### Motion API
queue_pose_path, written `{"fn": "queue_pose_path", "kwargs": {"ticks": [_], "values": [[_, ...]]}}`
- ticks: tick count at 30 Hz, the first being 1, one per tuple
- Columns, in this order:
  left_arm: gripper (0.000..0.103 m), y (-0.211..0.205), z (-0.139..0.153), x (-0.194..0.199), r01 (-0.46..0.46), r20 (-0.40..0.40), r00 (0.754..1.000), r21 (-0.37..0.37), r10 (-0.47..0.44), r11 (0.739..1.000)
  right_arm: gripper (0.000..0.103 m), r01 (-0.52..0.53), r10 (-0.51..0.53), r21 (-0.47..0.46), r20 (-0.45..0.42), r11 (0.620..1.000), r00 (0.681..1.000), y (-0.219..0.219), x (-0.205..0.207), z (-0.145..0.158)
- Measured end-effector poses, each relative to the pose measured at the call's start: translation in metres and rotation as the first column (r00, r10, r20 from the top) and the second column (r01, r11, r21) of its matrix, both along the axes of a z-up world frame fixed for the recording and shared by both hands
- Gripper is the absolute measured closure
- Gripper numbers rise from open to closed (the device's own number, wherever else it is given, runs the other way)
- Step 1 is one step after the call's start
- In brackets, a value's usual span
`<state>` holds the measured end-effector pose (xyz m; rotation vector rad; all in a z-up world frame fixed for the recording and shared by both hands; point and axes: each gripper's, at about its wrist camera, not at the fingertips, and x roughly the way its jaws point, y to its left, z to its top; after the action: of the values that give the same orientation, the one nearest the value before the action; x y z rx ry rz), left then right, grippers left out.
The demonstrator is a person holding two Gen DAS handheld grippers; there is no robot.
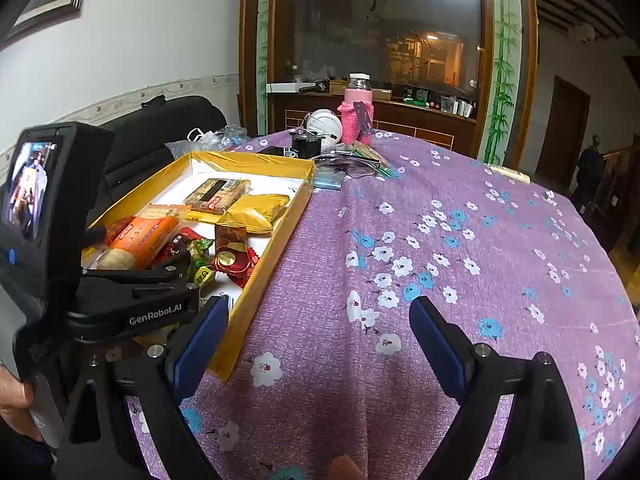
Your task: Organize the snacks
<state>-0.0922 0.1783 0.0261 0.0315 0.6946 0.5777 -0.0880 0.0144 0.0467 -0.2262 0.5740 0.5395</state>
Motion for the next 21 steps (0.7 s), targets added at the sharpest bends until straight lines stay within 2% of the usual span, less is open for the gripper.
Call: {"fn": "queue_pose_path", "kwargs": {"ticks": [4, 9, 21], "values": [[0.001, -0.003, 0.001, -0.002, 0.002, -0.003, 1.000, 0.045, -0.002, 0.999, 0.012, -0.011, 0.011, -0.006, 0.011, 1.000, 1.000, 0.002, -0.002, 0.001], [0.001, 0.003, 0.004, -0.005, -0.013, 0.024, 1.000, 0.026, 0.012, 1.000, 0.011, -0.025, 0.026, -0.019, 0.041, 0.999, 0.999, 0.006, -0.009, 0.003], [0.001, 0.008, 0.003, -0.004, -0.048, 0.016, 0.999, 0.008, 0.048, 0.999, 0.011, -0.054, 0.057, -0.034, 0.083, 0.998, 0.995, 0.009, -0.019, 0.005]]}}
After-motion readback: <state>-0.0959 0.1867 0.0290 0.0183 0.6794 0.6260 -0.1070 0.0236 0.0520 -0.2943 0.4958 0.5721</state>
